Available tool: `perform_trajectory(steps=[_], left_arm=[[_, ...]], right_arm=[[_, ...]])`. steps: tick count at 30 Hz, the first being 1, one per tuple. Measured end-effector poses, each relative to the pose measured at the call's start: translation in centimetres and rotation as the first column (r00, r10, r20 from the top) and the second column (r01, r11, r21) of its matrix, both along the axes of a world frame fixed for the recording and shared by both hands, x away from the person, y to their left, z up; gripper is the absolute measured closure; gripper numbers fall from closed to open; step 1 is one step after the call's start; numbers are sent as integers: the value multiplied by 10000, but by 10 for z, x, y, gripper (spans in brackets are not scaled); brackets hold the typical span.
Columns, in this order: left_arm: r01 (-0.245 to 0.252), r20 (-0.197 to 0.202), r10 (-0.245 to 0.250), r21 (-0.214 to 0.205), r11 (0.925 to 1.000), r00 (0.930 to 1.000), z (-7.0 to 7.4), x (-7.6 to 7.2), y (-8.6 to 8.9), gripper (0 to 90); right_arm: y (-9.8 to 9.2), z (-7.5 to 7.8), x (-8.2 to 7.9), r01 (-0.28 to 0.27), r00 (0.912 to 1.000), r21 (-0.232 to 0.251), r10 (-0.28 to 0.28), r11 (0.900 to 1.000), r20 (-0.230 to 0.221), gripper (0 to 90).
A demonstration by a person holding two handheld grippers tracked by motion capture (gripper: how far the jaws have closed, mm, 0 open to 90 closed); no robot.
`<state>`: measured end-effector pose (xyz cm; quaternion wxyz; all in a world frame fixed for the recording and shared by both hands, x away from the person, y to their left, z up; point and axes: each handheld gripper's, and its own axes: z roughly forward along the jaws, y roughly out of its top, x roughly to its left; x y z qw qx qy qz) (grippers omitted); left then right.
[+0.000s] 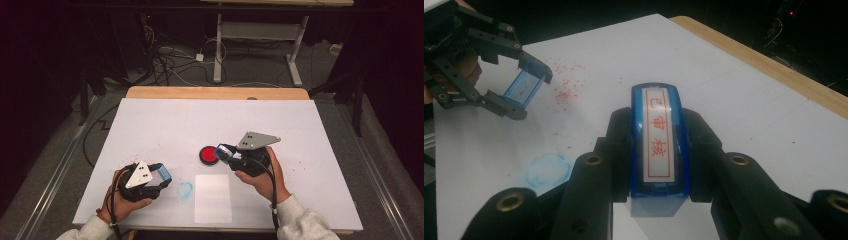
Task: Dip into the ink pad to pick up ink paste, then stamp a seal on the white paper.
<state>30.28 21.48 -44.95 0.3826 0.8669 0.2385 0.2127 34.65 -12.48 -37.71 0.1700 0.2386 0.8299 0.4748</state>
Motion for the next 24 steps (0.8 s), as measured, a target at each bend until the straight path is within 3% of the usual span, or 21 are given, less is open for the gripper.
perform_trajectory(steps=[24], left_arm=[[54,-55,-53,140,9999,10000,0,-2,-1,396]], right_arm=[[-3,6,-20,-424,9990,-13,424,9991,116,702]])
